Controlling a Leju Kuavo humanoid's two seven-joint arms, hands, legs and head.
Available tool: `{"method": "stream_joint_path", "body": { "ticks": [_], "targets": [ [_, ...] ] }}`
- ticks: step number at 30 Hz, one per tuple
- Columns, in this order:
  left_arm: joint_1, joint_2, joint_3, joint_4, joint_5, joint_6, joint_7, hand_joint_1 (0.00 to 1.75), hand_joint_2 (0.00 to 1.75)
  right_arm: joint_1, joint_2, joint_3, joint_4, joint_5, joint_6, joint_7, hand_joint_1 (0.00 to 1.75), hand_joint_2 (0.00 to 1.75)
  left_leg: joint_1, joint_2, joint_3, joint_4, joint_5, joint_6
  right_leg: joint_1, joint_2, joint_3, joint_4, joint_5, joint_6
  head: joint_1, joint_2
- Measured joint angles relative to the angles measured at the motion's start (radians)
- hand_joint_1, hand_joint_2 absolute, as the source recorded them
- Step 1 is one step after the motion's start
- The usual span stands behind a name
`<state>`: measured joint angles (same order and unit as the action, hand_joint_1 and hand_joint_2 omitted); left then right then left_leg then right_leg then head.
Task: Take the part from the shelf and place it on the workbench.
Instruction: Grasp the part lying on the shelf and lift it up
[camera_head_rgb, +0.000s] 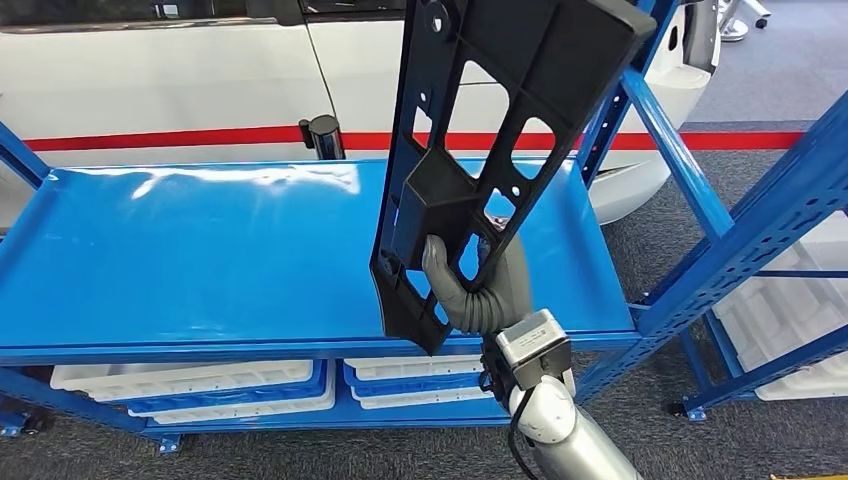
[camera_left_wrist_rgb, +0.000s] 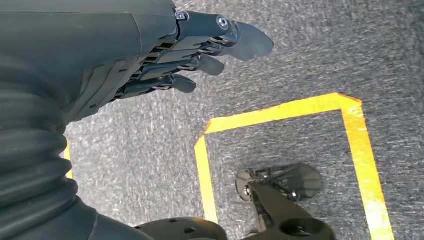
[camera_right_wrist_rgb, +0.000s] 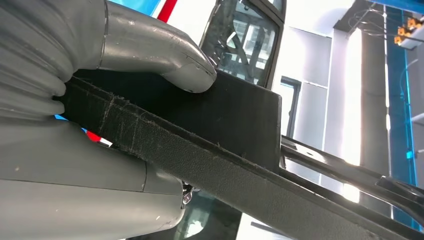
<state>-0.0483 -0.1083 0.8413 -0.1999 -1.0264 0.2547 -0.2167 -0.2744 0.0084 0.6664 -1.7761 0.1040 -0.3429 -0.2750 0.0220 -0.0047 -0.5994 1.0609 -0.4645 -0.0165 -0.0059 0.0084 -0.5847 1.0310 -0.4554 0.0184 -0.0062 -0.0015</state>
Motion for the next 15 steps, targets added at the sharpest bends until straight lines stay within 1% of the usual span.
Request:
{"method": "stream_joint_path", "body": {
  "ticks": [2,3,4,5,6,8,9,10,11,12,13,14,15],
  "targets": [
    [-0.001,0.0,0.002,0.0,-0.001,0.0,0.0,0.0,1.75,-0.002,-0.001,0.0,0.001,0.0,0.0,0.0,1.75,1.75,-0.007,-0.001,0.002,-0.019,0.002,0.004,0.0,-0.001,-0.005,-0.001,0.003,0.007,0.0,0.0],
    [-0.002,-0.001,0.002,0.0,-0.002,-0.001,0.0,0.0,1.75,-0.002,-0.002,0.0,0.001,0.0,-0.001,0.0,1.75,1.75,-0.006,-0.001,0.0,-0.022,0.006,0.01,-0.002,-0.002,-0.009,-0.001,0.003,0.012,0.0,0.0],
    [-0.002,-0.001,0.002,0.0,-0.004,-0.001,0.0,0.0,1.75,-0.003,-0.002,0.0,0.001,0.001,-0.002,0.001,1.75,1.75,-0.005,-0.001,0.0,-0.025,0.01,0.016,-0.004,-0.002,-0.015,0.006,-0.002,0.015,0.0,0.0],
    [-0.002,-0.001,0.002,0.0,-0.005,-0.001,-0.001,0.0,1.75,-0.003,-0.003,0.0,0.001,0.002,-0.003,0.001,1.75,1.75,-0.004,0.0,-0.001,-0.028,0.014,0.022,-0.005,-0.002,-0.028,0.031,-0.017,0.017,0.002,0.0],
    [-0.003,-0.001,0.003,0.0,-0.007,-0.001,-0.001,0.0,1.75,-0.004,-0.004,0.0,0.002,0.004,-0.004,0.001,1.75,1.75,-0.002,0.0,-0.002,-0.031,0.017,0.028,-0.006,-0.003,-0.051,0.077,-0.041,0.016,0.003,0.0],
    [-0.004,0.0,0.003,0.0,-0.008,-0.001,-0.001,0.0,1.75,-0.004,-0.006,0.0,0.003,0.008,-0.006,0.001,1.75,1.75,-0.003,0.001,-0.007,-0.031,0.02,0.032,-0.007,-0.003,-0.112,0.211,-0.096,0.014,0.005,0.0],
    [-0.004,0.0,0.003,0.0,-0.008,-0.001,0.0,0.0,1.75,-0.003,-0.008,0.0,0.005,0.009,-0.007,0.001,1.75,1.75,-0.003,0.001,-0.009,-0.031,0.022,0.033,-0.008,-0.003,-0.136,0.264,-0.114,0.016,0.005,0.0],
    [-0.003,-0.001,0.003,0.0,-0.008,-0.001,0.001,0.0,1.75,-0.002,-0.01,0.0,0.006,0.01,-0.008,0.001,1.75,1.75,-0.003,0.001,-0.01,-0.03,0.023,0.033,-0.008,-0.003,-0.144,0.286,-0.118,0.021,0.005,0.0],
    [-0.003,-0.001,0.003,0.0,-0.009,-0.001,0.002,0.0,1.75,-0.001,-0.011,0.0,0.007,0.011,-0.008,0.001,1.75,1.75,-0.002,0.001,-0.011,-0.03,0.024,0.032,-0.009,-0.003,-0.132,0.265,-0.106,0.03,0.005,0.0],
    [-0.003,-0.002,0.003,0.0,-0.009,-0.001,0.002,0.0,1.75,0.0,-0.012,0.0,0.008,0.012,-0.008,0.001,1.75,1.75,-0.002,0.0,-0.011,-0.03,0.025,0.031,-0.01,-0.003,-0.1,0.206,-0.082,0.039,0.005,0.0],
    [-0.003,-0.002,0.003,0.0,-0.009,-0.002,0.002,0.0,1.75,-0.001,-0.013,0.0,0.008,0.012,-0.009,0.001,1.75,1.75,-0.001,0.0,-0.011,-0.03,0.026,0.028,-0.011,-0.005,-0.057,0.126,-0.055,0.046,0.005,0.0],
    [-0.004,-0.003,0.003,0.0,-0.009,-0.002,0.002,0.0,1.75,-0.001,-0.013,0.0,0.008,0.013,-0.009,0.001,1.75,1.75,-0.003,-0.001,-0.011,-0.03,0.028,0.024,-0.01,-0.005,-0.02,0.057,-0.033,0.047,0.005,0.0],
    [-0.004,-0.003,0.003,0.0,-0.009,-0.002,0.002,0.0,1.75,-0.002,-0.013,0.0,0.008,0.013,-0.009,0.001,1.75,1.75,-0.005,-0.001,-0.013,-0.03,0.029,0.019,-0.009,-0.006,0.003,0.011,-0.018,0.043,0.004,0.0]
  ]
}}
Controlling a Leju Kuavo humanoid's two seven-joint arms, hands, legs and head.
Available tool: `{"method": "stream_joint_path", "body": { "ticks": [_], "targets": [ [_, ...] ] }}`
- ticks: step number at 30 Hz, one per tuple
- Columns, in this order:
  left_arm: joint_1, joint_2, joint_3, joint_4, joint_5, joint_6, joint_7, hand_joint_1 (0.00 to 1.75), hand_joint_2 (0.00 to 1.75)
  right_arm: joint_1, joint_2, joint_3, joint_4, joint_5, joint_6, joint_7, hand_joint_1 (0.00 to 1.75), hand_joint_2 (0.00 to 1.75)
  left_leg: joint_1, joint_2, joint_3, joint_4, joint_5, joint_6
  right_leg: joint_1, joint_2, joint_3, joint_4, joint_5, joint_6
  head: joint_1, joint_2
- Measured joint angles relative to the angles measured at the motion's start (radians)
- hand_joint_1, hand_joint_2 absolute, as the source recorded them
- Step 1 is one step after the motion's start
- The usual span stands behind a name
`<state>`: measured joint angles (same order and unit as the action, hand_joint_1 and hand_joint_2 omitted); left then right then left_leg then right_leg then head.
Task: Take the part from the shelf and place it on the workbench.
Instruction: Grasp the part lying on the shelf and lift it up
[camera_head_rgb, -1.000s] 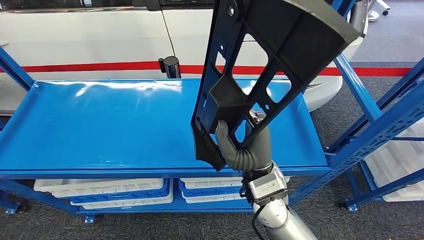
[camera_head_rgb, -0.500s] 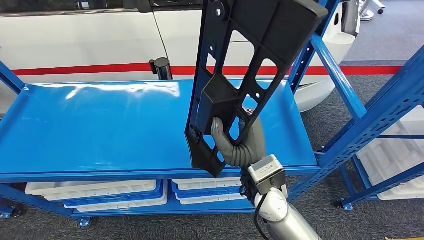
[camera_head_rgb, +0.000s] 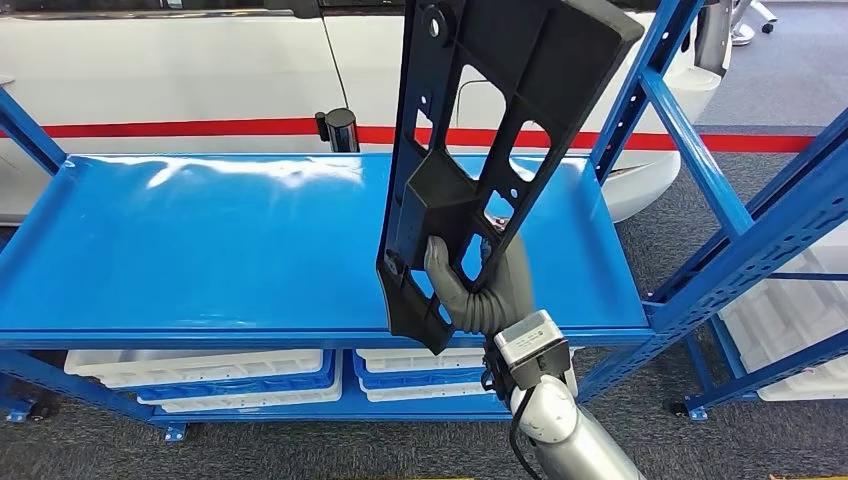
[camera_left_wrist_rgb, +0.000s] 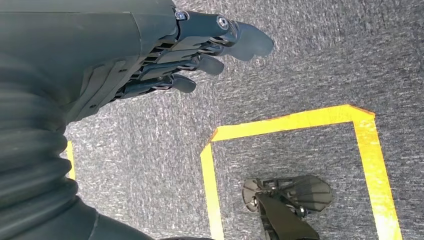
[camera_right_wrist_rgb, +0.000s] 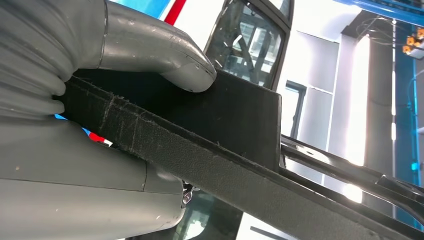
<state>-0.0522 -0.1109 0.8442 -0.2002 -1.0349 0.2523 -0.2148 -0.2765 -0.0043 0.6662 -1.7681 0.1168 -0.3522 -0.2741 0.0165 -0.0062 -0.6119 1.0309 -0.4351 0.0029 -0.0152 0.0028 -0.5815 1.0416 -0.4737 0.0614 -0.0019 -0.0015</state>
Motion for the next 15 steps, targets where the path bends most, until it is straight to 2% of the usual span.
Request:
{"method": "stream_joint_path", "body": {
  "ticks": [2,4,5,7,9,10,11,12,13,15],
  "targets": [
    [0.0,0.0,0.0,0.0,0.0,-0.001,-0.001,0.0,1.75,0.0,0.0,0.0,0.0,0.0,-0.002,0.0,1.75,1.75,-0.003,0.0,-0.003,-0.002,0.006,-0.012,0.005,0.002,0.008,-0.021,0.011,-0.014,-0.001,0.0],
    [0.0,0.0,0.0,0.0,-0.001,-0.001,-0.003,0.0,1.75,-0.001,0.0,-0.001,0.0,0.0,-0.005,0.0,1.75,1.75,0.0,0.0,-0.006,-0.006,0.009,-0.024,0.002,0.003,0.004,-0.024,0.019,-0.029,-0.001,0.0],
    [0.0,0.0,0.0,0.0,-0.002,-0.001,-0.004,0.0,1.75,-0.002,0.0,-0.001,0.0,0.0,-0.006,0.0,1.75,1.75,0.002,0.0,-0.012,0.002,0.0,-0.029,-0.001,0.002,0.004,-0.026,0.024,-0.036,-0.002,0.0],
    [0.0,0.0,0.0,0.0,-0.002,0.0,-0.005,0.0,1.75,-0.003,0.001,-0.001,0.0,0.0,-0.007,0.0,1.75,1.75,0.005,0.001,-0.043,0.076,-0.056,-0.035,-0.006,0.0,0.002,-0.03,0.03,-0.046,-0.004,0.0],
    [0.0,0.0,0.0,0.0,-0.003,0.0,-0.005,0.0,1.75,-0.003,0.001,-0.001,0.002,0.0,-0.007,0.0,1.75,1.75,0.005,0.002,-0.089,0.203,-0.123,-0.038,-0.004,-0.002,-0.002,-0.03,0.034,-0.051,-0.005,0.0],
    [0.0,0.0,0.0,0.0,-0.004,0.0,-0.005,0.0,1.75,-0.003,0.001,-0.002,0.004,0.0,-0.007,0.0,1.75,1.75,0.005,0.002,-0.101,0.244,-0.138,-0.038,-0.002,-0.002,-0.005,-0.03,0.036,-0.053,-0.005,0.0],
    [0.0,0.0,0.0,0.0,-0.004,0.0,-0.005,0.0,1.75,-0.002,0.001,-0.002,0.005,0.0,-0.007,0.0,1.75,1.75,0.004,0.002,-0.096,0.25,-0.134,-0.038,-0.001,-0.002,-0.007,-0.029,0.037,-0.054,-0.005,0.0],
    [0.0,0.0,0.0,0.0,-0.005,0.001,-0.005,0.0,1.75,-0.002,0.001,-0.002,0.006,0.0,-0.007,0.0,1.75,1.75,0.005,0.002,-0.071,0.217,-0.113,-0.036,-0.001,-0.002,-0.009,-0.028,0.039,-0.053,-0.005,0.0],
    [0.0,0.001,0.0,0.0,-0.005,0.001,-0.005,0.0,1.75,-0.002,0.001,-0.002,0.007,0.0,-0.007,0.0,1.75,1.75,0.005,0.002,-0.031,0.154,-0.086,-0.034,-0.001,-0.002,-0.01,-0.026,0.04,-0.052,-0.005,0.0],
    [-0.002,0.001,0.0,0.0,-0.005,0.001,-0.006,0.0,1.75,-0.003,0.001,-0.002,0.007,0.0,-0.007,0.0,1.75,1.75,0.003,0.001,0.034,0.04,-0.056,-0.029,0.003,-0.002,-0.014,-0.021,0.042,-0.048,-0.005,0.0]
  ]
}}
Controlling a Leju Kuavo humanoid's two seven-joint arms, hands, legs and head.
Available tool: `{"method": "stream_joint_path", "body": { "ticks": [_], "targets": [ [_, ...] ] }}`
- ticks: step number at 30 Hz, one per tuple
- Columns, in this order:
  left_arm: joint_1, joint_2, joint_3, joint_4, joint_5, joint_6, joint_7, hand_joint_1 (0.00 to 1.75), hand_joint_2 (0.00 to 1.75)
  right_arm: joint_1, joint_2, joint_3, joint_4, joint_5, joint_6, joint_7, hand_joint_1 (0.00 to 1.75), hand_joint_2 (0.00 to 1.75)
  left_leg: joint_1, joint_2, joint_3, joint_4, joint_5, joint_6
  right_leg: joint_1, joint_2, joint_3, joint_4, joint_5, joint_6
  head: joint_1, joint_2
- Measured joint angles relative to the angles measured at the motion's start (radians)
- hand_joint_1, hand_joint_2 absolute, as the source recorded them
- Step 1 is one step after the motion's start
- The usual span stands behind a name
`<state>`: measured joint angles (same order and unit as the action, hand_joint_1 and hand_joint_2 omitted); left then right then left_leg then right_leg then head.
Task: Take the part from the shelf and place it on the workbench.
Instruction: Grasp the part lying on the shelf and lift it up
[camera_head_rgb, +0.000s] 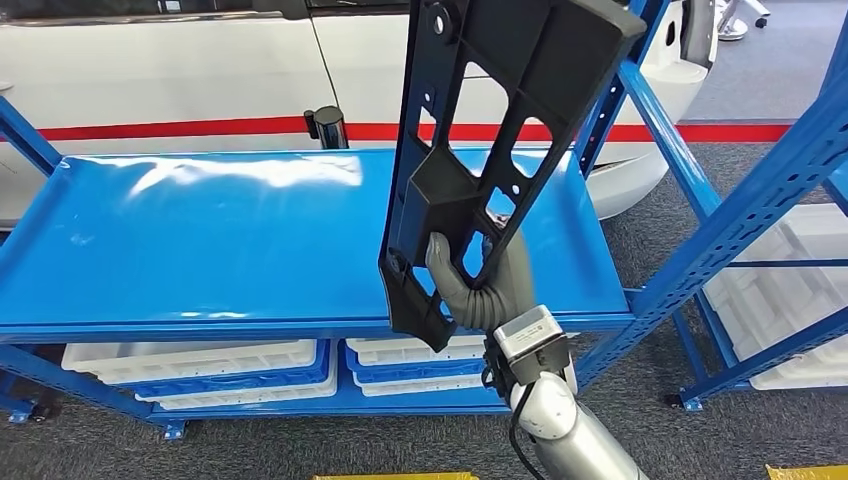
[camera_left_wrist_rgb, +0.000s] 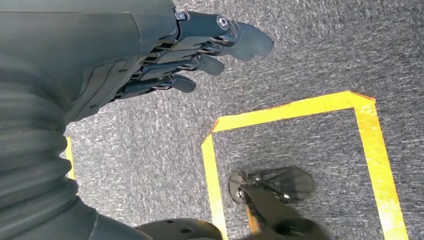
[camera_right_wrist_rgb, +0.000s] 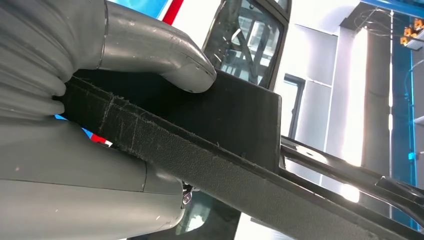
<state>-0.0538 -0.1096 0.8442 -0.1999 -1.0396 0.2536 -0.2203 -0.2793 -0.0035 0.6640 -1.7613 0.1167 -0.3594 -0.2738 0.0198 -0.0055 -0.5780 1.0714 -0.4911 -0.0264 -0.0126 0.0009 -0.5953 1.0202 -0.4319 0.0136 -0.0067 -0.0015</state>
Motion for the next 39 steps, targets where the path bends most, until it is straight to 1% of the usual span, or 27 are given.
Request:
{"method": "stream_joint_path", "body": {
  "ticks": [2,4,5,7,9,10,11,12,13,15,16,17,18,20,21,22,24,25,26,27,28,30,31,32,35,37,39],
  "targets": [
    [-0.001,0.0,0.0,0.0,0.0,0.0,0.0,0.0,1.75,-0.001,0.001,0.0,0.0,0.0,0.0,0.0,1.75,1.75,-0.006,-0.003,0.012,-0.034,0.003,0.008,0.003,-0.001,-0.006,0.001,0.006,0.009,0.001,0.0],
    [0.0,-0.001,0.0,0.0,0.0,-0.001,-0.002,0.0,1.75,-0.001,0.002,-0.001,0.0,0.0,0.0,0.0,1.75,1.75,-0.01,-0.002,0.007,-0.038,0.015,0.024,0.0,-0.001,-0.012,0.0,0.01,0.021,0.001,0.0],
    [-0.001,-0.001,0.0,0.0,0.0,-0.001,-0.002,0.0,1.75,-0.001,0.002,-0.002,0.0,0.0,-0.001,0.0,1.75,1.75,-0.01,0.0,0.005,-0.04,0.022,0.034,-0.001,0.0,-0.019,0.009,0.001,0.024,0.001,0.0],
    [-0.001,0.0,0.0,0.0,0.001,-0.002,-0.005,0.0,1.75,-0.001,0.001,-0.005,0.0,0.001,-0.001,0.0,1.75,1.75,-0.008,0.002,-0.003,-0.044,0.035,0.051,-0.002,0.0,-0.053,0.083,-0.049,0.019,0.004,0.0],
    [-0.002,0.0,0.0,0.0,0.001,-0.003,-0.006,0.0,1.75,0.0,-0.001,-0.005,0.0,0.001,-0.001,0.0,1.75,1.75,-0.01,0.003,-0.02,-0.043,0.046,0.058,-0.001,0.0,-0.104,0.216,-0.115,0.013,0.007,0.0],
    [-0.002,0.0,0.0,0.0,0.001,-0.004,-0.007,0.0,1.75,0.0,-0.002,-0.005,0.0,0.001,-0.001,0.0,1.75,1.75,-0.011,0.003,-0.028,-0.043,0.052,0.059,-0.001,0.0,-0.12,0.267,-0.135,0.014,0.007,0.0],
    [-0.002,0.0,0.0,0.0,0.001,-0.005,-0.007,0.0,1.75,0.0,-0.003,-0.005,0.0,0.001,-0.001,0.0,1.75,1.75,-0.013,0.003,-0.036,-0.043,0.058,0.059,-0.001,0.0,-0.118,0.283,-0.14,0.018,0.007,0.0],
    [-0.002,-0.001,0.0,0.0,0.001,-0.005,-0.007,0.0,1.75,0.001,-0.003,-0.005,0.0,0.001,-0.001,0.0,1.75,1.75,-0.014,0.003,-0.043,-0.043,0.064,0.059,0.0,0.0,-0.095,0.257,-0.132,0.024,0.007,0.0],
    [-0.002,-0.001,0.0,0.0,0.001,-0.005,-0.007,0.0,1.75,0.0,-0.004,-0.005,0.0,0.001,-0.001,0.0,1.75,1.75,-0.015,0.002,-0.048,-0.043,0.069,0.058,0.001,0.0,-0.053,0.194,-0.114,0.028,0.007,0.0],
    [-0.002,-0.003,0.0,0.0,0.0,-0.005,-0.007,0.0,1.75,0.0,-0.003,-0.005,-0.001,0.002,-0.002,0.0,1.75,1.75,-0.017,0.001,-0.055,-0.043,0.08,0.052,0.008,-0.001,0.042,0.046,-0.081,0.026,0.006,0.0],
    [-0.002,-0.004,0.0,0.0,0.0,-0.005,-0.007,0.0,1.75,0.0,-0.003,-0.005,-0.002,0.002,-0.002,0.0,1.75,1.75,-0.018,0.0,-0.058,-0.044,0.085,0.047,0.012,-0.001,0.07,0.001,-0.07,0.022,0.007,0.0],
    [-0.002,-0.004,0.0,0.0,-0.001,-0.005,-0.007,0.0,1.75,0.0,-0.004,-0.005,-0.002,0.002,-0.003,-0.001,1.75,1.75,-0.018,0.001,-0.059,-0.045,0.091,0.042,0.016,-0.001,0.08,-0.02,-0.064,0.019,0.007,0.0],
    [-0.002,-0.004,0.0,0.0,-0.001,-0.005,-0.007,0.0,1.75,0.002,-0.004,-0.005,-0.003,0.002,-0.004,-0.001,1.75,1.75,-0.018,0.001,-0.06,-0.046,0.097,0.035,0.018,-0.001,0.075,-0.021,-0.058,0.016,0.008,0.0],
    [-0.001,-0.003,0.0,0.0,-0.001,-0.006,-0.007,0.0,1.75,0.005,-0.005,-0.005,-0.005,0.003,-0.006,-0.002,1.75,1.75,-0.017,0.001,-0.064,-0.042,0.093,0.023,0.01,-0.002,0.067,-0.029,-0.045,0.005,0.009,0.0],
    [0.0,-0.003,0.0,0.0,-0.002,-0.006,-0.007,0.0,1.75,0.007,-0.005,-0.005,-0.006,0.003,-0.007,-0.003,1.75,1.75,-0.016,0.001,-0.072,-0.022,0.069,0.018,0.005,-0.003,0.065,-0.033,-0.037,-0.003,0.008,0.0],
    [0.0,-0.002,0.0,0.0,-0.002,-0.006,-0.007,0.0,1.75,0.008,-0.005,-0.005,-0.007,0.004,-0.008,-0.003,1.75,1.75,-0.014,0.001,-0.085,0.016,0.03,0.014,0.0,-0.003,0.061,-0.036,-0.028,-0.01,0.007,0.0],
    [0.0,-0.002,0.0,0.0,-0.004,-0.006,-0.007,0.0,1.75,0.012,-0.005,-0.006,-0.007,0.005,-0.009,-0.005,1.75,1.75,-0.009,0.001,-0.12,0.141,-0.065,0.005,-0.001,-0.004,0.044,-0.034,-0.012,-0.017,0.006,0.0],
    [0.0,-0.002,0.0,0.0,-0.005,-0.006,-0.007,0.0,1.75,0.015,-0.006,-0.006,-0.007,0.005,-0.009,-0.005,1.75,1.75,-0.006,0.001,-0.132,0.197,-0.091,-0.001,-0.001,-0.004,0.034,-0.033,-0.005,-0.015,0.006,0.0],
    [0.0,-0.002,0.0,0.0,-0.006,-0.006,-0.007,0.0,1.75,0.018,-0.006,-0.005,-0.007,0.006,-0.009,-0.005,1.75,1.75,-0.003,0.002,-0.13,0.228,-0.098,-0.007,-0.002,-0.004,0.024,-0.031,0.001,-0.013,0.006,0.0],
    [0.0,-0.002,0.0,0.0,-0.007,-0.006,-0.007,0.0,1.75,0.02,-0.006,-0.005,-0.007,0.006,-0.009,-0.005,1.75,1.75,0.002,0.002,-0.11,0.22,-0.085,-0.012,-0.004,-0.005,0.015,-0.029,0.007,-0.009,0.006,0.0],
    [0.0,-0.001,0.0,0.0,-0.007,-0.006,-0.007,0.0,1.75,0.021,-0.006,-0.005,-0.007,0.007,-0.009,-0.005,1.75,1.75,0.007,0.002,-0.071,0.176,-0.06,-0.018,-0.007,-0.004,0.006,-0.024,0.011,-0.005,0.006,0.0],
    [-0.002,-0.002,0.0,0.0,-0.008,-0.006,-0.008,0.0,1.75,0.022,-0.006,-0.006,-0.008,0.009,-0.009,-0.006,1.75,1.75,0.015,-0.001,0.02,0.044,-0.029,-0.03,-0.009,-0.004,-0.012,-0.008,0.017,0.004,0.004,0.0],
    [-0.003,-0.003,0.0,0.0,-0.008,-0.007,-0.009,0.0,1.75,0.023,-0.006,-0.006,-0.008,0.01,-0.009,-0.006,1.75,1.75,0.016,-0.004,0.046,0.0,-0.025,-0.029,-0.006,-0.004,-0.02,0.0,0.02,0.009,0.003,0.0],
    [-0.003,-0.005,0.0,0.0,-0.009,-0.007,-0.009,0.0,1.75,0.023,-0.006,-0.006,-0.01,0.012,-0.01,-0.007,1.75,1.75,0.015,-0.008,0.054,-0.02,-0.028,-0.026,-0.003,-0.004,-0.027,0.005,0.024,0.015,0.003,0.0],
    [-0.003,-0.004,0.0,0.001,-0.011,-0.008,-0.009,0.0,1.75,0.024,-0.008,-0.007,-0.013,0.015,-0.01,-0.01,1.75,1.75,0.007,-0.008,0.029,-0.02,-0.012,0.008,-0.004,-0.002,-0.044,0.008,0.036,0.039,0.004,0.0],
    [-0.003,-0.004,0.0,0.0,-0.012,-0.008,-0.009,0.0,1.75,0.025,-0.01,-0.008,-0.014,0.015,-0.01,-0.011,1.75,1.75,0.004,-0.004,0.006,-0.023,0.008,0.034,-0.007,-0.001,-0.075,0.056,-0.007,0.038,0.006,0.0],
    [-0.003,-0.003,0.0,0.0,-0.013,-0.007,-0.009,0.0,1.75,0.025,-0.011,-0.009,-0.015,0.015,-0.01,-0.011,1.75,1.75,0.0,-0.003,-0.022,-0.022,0.029,0.048,-0.008,-0.001,-0.119,0.177,-0.089,0.027,0.011,0.0]
  ]
}}
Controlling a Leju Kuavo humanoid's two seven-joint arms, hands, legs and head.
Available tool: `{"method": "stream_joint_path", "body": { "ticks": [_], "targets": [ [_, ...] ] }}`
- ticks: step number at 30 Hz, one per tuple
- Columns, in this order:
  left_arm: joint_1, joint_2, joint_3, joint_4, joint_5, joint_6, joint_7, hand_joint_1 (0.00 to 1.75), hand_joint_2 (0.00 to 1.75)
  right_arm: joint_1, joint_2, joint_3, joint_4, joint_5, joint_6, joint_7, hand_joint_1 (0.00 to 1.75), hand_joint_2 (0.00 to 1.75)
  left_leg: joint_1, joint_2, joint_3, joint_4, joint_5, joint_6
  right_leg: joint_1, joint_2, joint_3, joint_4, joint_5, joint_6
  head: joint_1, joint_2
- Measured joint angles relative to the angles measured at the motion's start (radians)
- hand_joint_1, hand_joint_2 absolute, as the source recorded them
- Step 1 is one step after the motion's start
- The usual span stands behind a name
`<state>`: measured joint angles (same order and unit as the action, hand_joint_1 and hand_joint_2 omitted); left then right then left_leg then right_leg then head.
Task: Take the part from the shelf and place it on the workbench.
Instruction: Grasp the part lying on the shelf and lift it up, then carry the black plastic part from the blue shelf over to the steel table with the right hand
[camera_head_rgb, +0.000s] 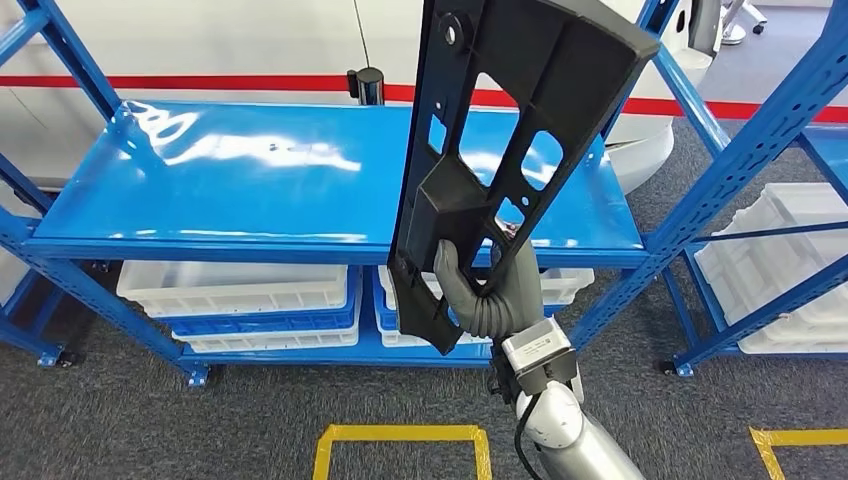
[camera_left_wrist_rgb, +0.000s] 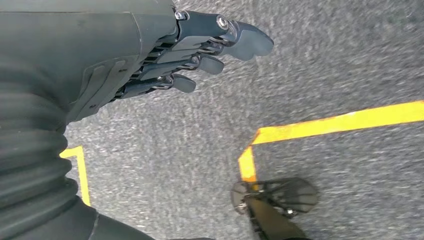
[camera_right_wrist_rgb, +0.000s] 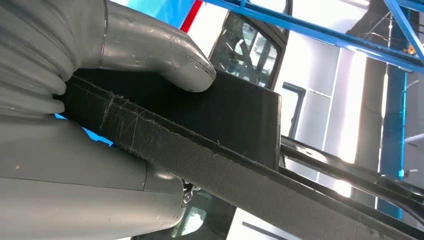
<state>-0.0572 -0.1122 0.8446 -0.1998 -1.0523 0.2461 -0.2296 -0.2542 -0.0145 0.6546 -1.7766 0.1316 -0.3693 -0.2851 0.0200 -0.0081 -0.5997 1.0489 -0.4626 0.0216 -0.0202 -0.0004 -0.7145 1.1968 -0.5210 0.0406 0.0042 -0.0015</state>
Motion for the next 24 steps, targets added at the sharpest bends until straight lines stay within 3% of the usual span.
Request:
{"method": "stream_joint_path", "body": {
  "ticks": [2,3,5,7,8,9,11,12,13,15,16,17,18,19,20,22,24],
  "targets": [
    [0.0,0.0,0.0,0.0,0.0,0.0,0.0,0.0,1.75,0.002,-0.001,-0.001,0.0,0.001,0.0,-0.001,1.75,1.75,-0.005,0.002,-0.029,0.001,0.021,0.003,0.001,0.0,-0.019,0.105,-0.044,0.001,0.001,0.0],
    [0.0,0.0,0.0,0.0,0.0,0.0,0.0,0.0,1.75,0.003,-0.002,-0.002,0.0,0.003,0.0,-0.002,1.75,1.75,-0.006,0.003,-0.042,0.001,0.031,0.002,0.003,0.0,-0.005,0.113,-0.041,0.006,0.001,0.0],
    [0.0,0.0,0.0,0.0,0.0,0.0,0.0,0.0,1.75,0.003,-0.003,-0.002,-0.002,0.01,-0.004,-0.007,1.75,1.75,-0.008,0.004,-0.064,0.001,0.051,0.0,0.008,0.0,0.079,0.022,-0.009,0.015,0.001,0.0],
    [0.0,-0.001,0.0,0.0,-0.001,0.0,0.0,0.0,1.75,0.003,-0.001,-0.003,-0.008,0.021,-0.01,-0.015,1.75,1.75,-0.01,0.003,-0.077,0.0,0.069,-0.008,0.016,-0.001,0.185,-0.122,-0.003,0.007,-0.001,0.0],
    [0.0,-0.002,0.0,0.0,-0.002,0.0,0.0,0.0,1.75,0.003,0.0,-0.004,-0.012,0.026,-0.014,-0.018,1.75,1.75,-0.009,0.004,-0.079,-0.001,0.078,-0.014,0.02,-0.001,0.213,-0.168,-0.006,0.001,0.0,0.0],
    [0.0,-0.002,0.0,0.0,-0.002,0.001,0.0,0.0,1.75,0.003,0.001,-0.004,-0.015,0.03,-0.018,-0.02,1.75,1.75,-0.009,0.004,-0.079,-0.005,0.086,-0.021,0.024,0.0,0.223,-0.19,-0.01,-0.005,0.0,0.0],
    [0.0,-0.003,0.0,0.0,-0.003,0.001,0.0,0.0,1.75,0.004,0.003,-0.004,-0.019,0.036,-0.025,-0.023,1.75,1.75,-0.006,0.005,-0.079,-0.014,0.098,-0.035,0.021,0.0,0.212,-0.2,0.006,-0.018,0.004,0.0],
    [0.001,-0.004,0.001,0.0,-0.003,0.001,0.0,0.0,1.75,0.004,0.005,-0.004,-0.021,0.038,-0.028,-0.024,1.75,1.75,-0.005,0.005,-0.083,-0.009,0.085,-0.041,0.017,-0.001,0.207,-0.204,0.017,-0.027,0.004,0.0],
    [0.001,-0.004,0.001,0.0,-0.003,0.001,0.0,0.0,1.75,0.004,0.007,-0.004,-0.023,0.039,-0.031,-0.024,1.75,1.75,-0.005,0.004,-0.09,0.011,0.052,-0.045,0.012,-0.001,0.202,-0.208,0.029,-0.036,0.002,0.0],
    [0.001,-0.004,0.001,0.0,-0.003,0.001,0.0,0.0,1.75,0.004,0.012,-0.004,-0.024,0.039,-0.033,-0.025,1.75,1.75,-0.004,0.004,-0.115,0.115,-0.049,-0.052,0.009,-0.002,0.186,-0.209,0.052,-0.046,-0.002,0.0],
    [0.002,-0.004,0.001,0.0,-0.003,0.001,0.0,0.0,1.75,0.006,0.013,-0.004,-0.024,0.039,-0.033,-0.025,1.75,1.75,-0.003,0.004,-0.127,0.181,-0.088,-0.056,0.01,-0.002,0.175,-0.208,0.061,-0.048,-0.004,0.0],
    [0.002,-0.004,0.002,0.0,-0.003,0.001,0.0,0.0,1.75,0.007,0.013,-0.004,-0.024,0.039,-0.033,-0.025,1.75,1.75,-0.002,0.004,-0.131,0.234,-0.105,-0.059,0.011,-0.003,0.163,-0.207,0.07,-0.047,-0.004,0.0],
    [0.002,-0.004,0.002,0.0,-0.003,0.001,0.0,0.0,1.75,0.009,0.013,-0.004,-0.024,0.039,-0.034,-0.025,1.75,1.75,0.0,0.005,-0.123,0.258,-0.101,-0.062,0.011,-0.003,0.152,-0.205,0.077,-0.045,-0.004,0.0],
    [0.002,-0.004,0.002,0.0,-0.003,0.001,0.0,0.0,1.75,0.01,0.013,-0.004,-0.024,0.039,-0.034,-0.025,1.75,1.75,0.002,0.005,-0.095,0.242,-0.08,-0.065,0.011,-0.003,0.141,-0.202,0.083,-0.041,-0.004,0.0],
    [0.001,-0.004,0.003,0.0,-0.003,0.002,0.0,0.0,1.75,0.011,0.013,-0.004,-0.024,0.037,-0.034,-0.025,1.75,1.75,0.005,0.005,-0.05,0.19,-0.055,-0.067,0.009,-0.003,0.131,-0.196,0.087,-0.038,-0.004,0.0],
    [-0.001,-0.004,0.003,0.0,-0.003,0.002,-0.001,0.0,1.75,0.012,0.015,-0.005,-0.025,0.032,-0.035,-0.024,1.75,1.75,0.006,0.002,0.044,0.06,-0.045,-0.067,0.011,-0.004,0.113,-0.181,0.094,-0.028,-0.004,0.0],
    [-0.002,-0.005,0.004,0.0,-0.003,0.004,-0.002,0.0,1.75,0.011,0.018,-0.007,-0.025,0.03,-0.04,-0.021,1.75,1.75,0.001,-0.001,0.075,-0.001,-0.057,-0.057,0.015,-0.004,0.101,-0.171,0.103,-0.015,-0.004,0.0]
  ]
}}
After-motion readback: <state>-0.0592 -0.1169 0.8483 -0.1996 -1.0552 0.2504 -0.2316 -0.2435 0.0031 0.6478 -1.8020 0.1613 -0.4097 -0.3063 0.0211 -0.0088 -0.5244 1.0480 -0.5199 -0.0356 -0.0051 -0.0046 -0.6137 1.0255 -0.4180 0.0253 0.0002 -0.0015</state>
